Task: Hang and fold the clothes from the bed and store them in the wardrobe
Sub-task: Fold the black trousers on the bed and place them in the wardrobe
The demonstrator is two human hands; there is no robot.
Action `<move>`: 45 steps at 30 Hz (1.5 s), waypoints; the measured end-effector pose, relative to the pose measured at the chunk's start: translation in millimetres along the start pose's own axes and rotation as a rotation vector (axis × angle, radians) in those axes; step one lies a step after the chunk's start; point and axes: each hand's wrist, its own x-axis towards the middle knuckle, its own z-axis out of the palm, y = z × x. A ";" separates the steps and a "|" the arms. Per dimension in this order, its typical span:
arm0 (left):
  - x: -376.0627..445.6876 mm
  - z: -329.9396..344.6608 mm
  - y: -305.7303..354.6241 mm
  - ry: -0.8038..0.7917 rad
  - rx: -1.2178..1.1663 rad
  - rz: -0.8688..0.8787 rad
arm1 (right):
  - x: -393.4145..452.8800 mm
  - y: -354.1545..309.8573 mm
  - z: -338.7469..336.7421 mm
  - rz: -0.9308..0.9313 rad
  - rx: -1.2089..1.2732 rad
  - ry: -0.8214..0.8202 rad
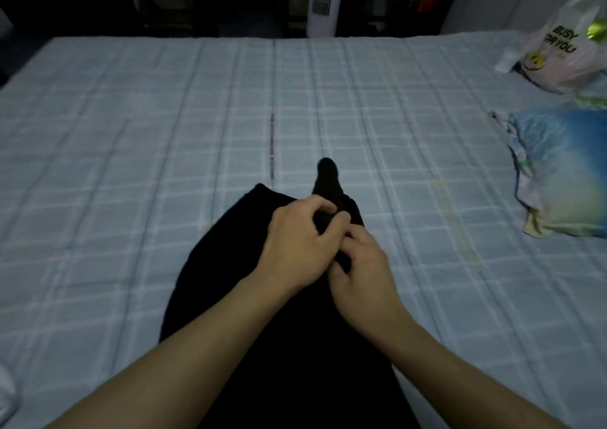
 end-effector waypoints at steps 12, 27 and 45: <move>7.6 -89.2 -167.0 -0.198 0.340 -0.415 | 31.2 -35.0 114.0 -0.275 -0.153 -0.151; -7.9 -46.3 -196.7 0.011 0.486 -0.086 | 75.7 46.6 123.6 -0.131 -0.231 -0.185; 40.9 -43.3 -167.4 0.202 0.358 -0.068 | 121.6 79.7 59.3 0.130 -0.477 -0.012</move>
